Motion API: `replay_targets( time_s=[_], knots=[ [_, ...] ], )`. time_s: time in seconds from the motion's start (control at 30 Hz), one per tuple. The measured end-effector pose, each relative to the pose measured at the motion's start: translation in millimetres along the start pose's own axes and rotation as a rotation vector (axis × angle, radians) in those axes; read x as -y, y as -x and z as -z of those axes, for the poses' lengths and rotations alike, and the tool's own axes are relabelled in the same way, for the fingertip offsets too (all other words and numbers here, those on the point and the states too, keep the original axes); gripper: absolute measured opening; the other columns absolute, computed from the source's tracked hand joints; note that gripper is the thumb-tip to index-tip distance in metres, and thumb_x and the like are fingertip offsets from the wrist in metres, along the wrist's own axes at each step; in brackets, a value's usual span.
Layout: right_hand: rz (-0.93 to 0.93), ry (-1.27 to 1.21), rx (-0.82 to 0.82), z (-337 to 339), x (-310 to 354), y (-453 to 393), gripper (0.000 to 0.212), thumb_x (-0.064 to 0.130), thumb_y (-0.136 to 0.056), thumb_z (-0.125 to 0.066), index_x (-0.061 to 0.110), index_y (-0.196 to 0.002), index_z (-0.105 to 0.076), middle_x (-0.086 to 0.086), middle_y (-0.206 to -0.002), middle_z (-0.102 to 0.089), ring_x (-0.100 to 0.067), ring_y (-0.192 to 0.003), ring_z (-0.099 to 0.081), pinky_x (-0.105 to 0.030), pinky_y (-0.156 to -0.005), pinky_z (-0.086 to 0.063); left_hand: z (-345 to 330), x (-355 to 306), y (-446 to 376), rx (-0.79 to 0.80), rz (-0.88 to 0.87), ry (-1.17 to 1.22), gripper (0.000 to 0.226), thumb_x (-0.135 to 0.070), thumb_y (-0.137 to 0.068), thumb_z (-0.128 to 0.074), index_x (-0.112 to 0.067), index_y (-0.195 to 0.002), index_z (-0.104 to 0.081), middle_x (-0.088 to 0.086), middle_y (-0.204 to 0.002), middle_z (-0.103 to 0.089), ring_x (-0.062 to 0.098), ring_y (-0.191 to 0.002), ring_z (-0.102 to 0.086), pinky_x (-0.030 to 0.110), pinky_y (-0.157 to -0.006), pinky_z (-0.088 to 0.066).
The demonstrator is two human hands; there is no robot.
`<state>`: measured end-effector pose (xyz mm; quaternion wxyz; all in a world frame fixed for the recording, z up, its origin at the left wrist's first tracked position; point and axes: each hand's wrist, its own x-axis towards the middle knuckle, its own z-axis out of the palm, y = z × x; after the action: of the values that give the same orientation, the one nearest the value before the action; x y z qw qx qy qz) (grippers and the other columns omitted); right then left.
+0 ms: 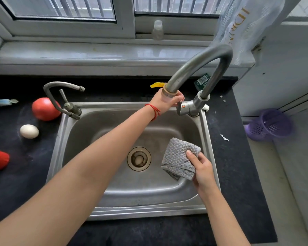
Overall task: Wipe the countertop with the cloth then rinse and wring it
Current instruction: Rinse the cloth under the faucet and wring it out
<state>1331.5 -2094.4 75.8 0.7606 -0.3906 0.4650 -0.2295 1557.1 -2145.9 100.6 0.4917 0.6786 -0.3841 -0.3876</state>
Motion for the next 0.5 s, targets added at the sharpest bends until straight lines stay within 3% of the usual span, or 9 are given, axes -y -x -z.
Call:
replay_targets(
  time_s=[0.17, 0.27, 0.33, 0.43, 0.5],
  knots=[
    [0.011, 0.007, 0.006, 1, 3, -2, 0.012, 0.009, -0.087, -0.058, 0.010, -0.096, -0.065, -0.001, -0.078, -0.075, -0.016, -0.075, -0.071, -0.028, -0.067, -0.060, 6, 0, 7, 0.003, 0.016, -0.001, 0.012, -0.004, -0.087, -0.055, 0.000, -0.092, -0.066, 0.009, -0.089, -0.062, 0.003, -0.070, -0.057, 0.005, -0.060, -0.048],
    [0.009, -0.005, 0.013, -2, 4, -4, 0.013, 0.008, -0.087, -0.058, 0.010, -0.097, -0.065, -0.001, -0.078, -0.075, -0.016, -0.075, -0.071, -0.028, -0.067, -0.059, 9, 0, 11, 0.019, 0.030, -0.022, 0.019, -0.005, -0.089, -0.054, 0.008, -0.100, -0.064, 0.012, -0.096, -0.062, 0.010, -0.080, -0.058, 0.011, -0.073, -0.051],
    [0.008, -0.008, 0.018, -6, 4, -7, 0.012, 0.008, -0.087, -0.058, 0.010, -0.096, -0.065, 0.000, -0.077, -0.075, -0.015, -0.074, -0.071, -0.027, -0.065, -0.059, 13, 0, 15, 0.001, 0.031, -0.029, 0.025, -0.007, -0.089, -0.055, 0.006, -0.109, -0.062, 0.016, -0.105, -0.064, 0.014, -0.095, -0.057, 0.018, -0.082, -0.048],
    [-0.018, -0.001, 0.036, -17, 4, -13, 0.012, 0.008, -0.087, -0.058, 0.011, -0.096, -0.065, -0.002, -0.080, -0.075, -0.015, -0.074, -0.071, -0.026, -0.063, -0.059, 31, 6, 28, -0.120, 0.075, 0.072, 0.033, -0.010, -0.092, -0.050, -0.003, -0.124, -0.055, 0.017, -0.125, -0.060, 0.007, -0.101, -0.052, 0.010, -0.074, -0.049],
    [-0.050, -0.004, 0.051, -28, 3, -20, 0.013, 0.009, -0.087, -0.058, 0.012, -0.098, -0.064, -0.005, -0.086, -0.072, -0.016, -0.077, -0.070, -0.029, -0.068, -0.060, 44, 19, 48, -0.180, 0.191, 0.129, 0.034, -0.019, -0.095, -0.044, -0.010, -0.127, -0.053, 0.013, -0.126, -0.060, 0.011, -0.102, -0.055, 0.027, -0.086, -0.052]
  ],
)
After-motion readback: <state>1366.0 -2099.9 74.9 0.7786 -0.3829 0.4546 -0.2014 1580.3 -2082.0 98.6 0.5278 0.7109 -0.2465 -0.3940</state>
